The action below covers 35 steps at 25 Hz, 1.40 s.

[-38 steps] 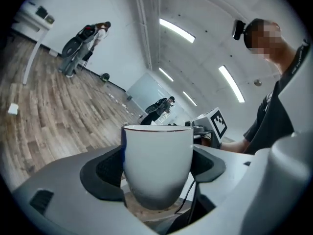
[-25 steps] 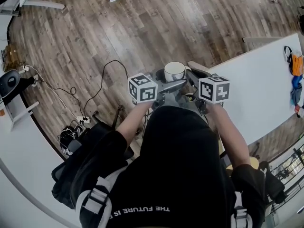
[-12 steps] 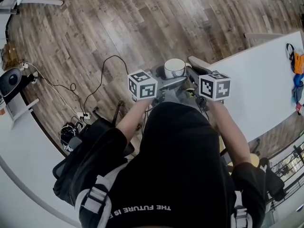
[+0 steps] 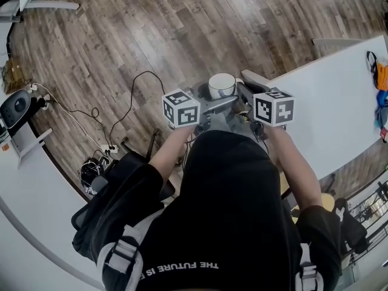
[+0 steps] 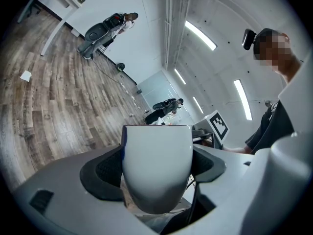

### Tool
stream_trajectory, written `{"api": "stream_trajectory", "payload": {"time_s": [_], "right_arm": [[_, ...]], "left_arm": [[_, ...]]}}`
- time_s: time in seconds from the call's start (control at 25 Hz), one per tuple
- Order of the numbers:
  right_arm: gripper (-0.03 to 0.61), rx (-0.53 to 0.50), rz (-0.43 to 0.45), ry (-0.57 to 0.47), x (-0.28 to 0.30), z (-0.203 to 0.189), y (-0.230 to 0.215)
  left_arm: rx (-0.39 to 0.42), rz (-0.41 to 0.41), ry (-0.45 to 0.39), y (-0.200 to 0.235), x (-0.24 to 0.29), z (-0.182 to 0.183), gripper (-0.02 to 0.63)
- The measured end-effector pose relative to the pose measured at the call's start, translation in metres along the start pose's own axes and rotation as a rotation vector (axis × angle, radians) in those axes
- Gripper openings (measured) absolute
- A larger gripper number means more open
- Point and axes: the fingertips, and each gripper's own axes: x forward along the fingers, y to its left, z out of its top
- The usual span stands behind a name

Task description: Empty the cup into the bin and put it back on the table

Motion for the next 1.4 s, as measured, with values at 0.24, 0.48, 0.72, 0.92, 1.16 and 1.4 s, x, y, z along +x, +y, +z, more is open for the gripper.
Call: {"api": "stream_trajectory", "payload": {"time_s": [0.24, 0.48, 0.72, 0.92, 1.16, 1.4], "right_arm": [[0.044, -0.002, -0.02, -0.007, -0.003, 0.0, 0.003], [0.044, -0.188, -0.052, -0.25, -0.042, 0.044, 0.028], [0.044, -0.542, -0.147, -0.675, -0.144, 0.094, 0.056], [0.044, -0.576, -0.272, -0.837, -0.226, 0.081, 0.046], [0.044, -0.468, -0.48, -0.945, -0.324, 0.007, -0.015], [0.044, -0.292, -0.743, -1.027, -0.443, -0.092, -0.082]], "left_arm": [[0.015, 0.001, 0.011, -0.005, -0.001, 0.0, 0.387], [0.288, -0.036, -0.035, -0.045, -0.006, 0.039, 0.387], [0.771, -0.156, -0.129, -0.134, 0.01, 0.081, 0.387], [0.898, -0.324, -0.095, -0.199, 0.044, 0.069, 0.387], [0.971, -0.55, 0.048, -0.271, 0.121, -0.003, 0.387], [0.997, -0.8, 0.213, -0.369, 0.207, -0.097, 0.387]]}}
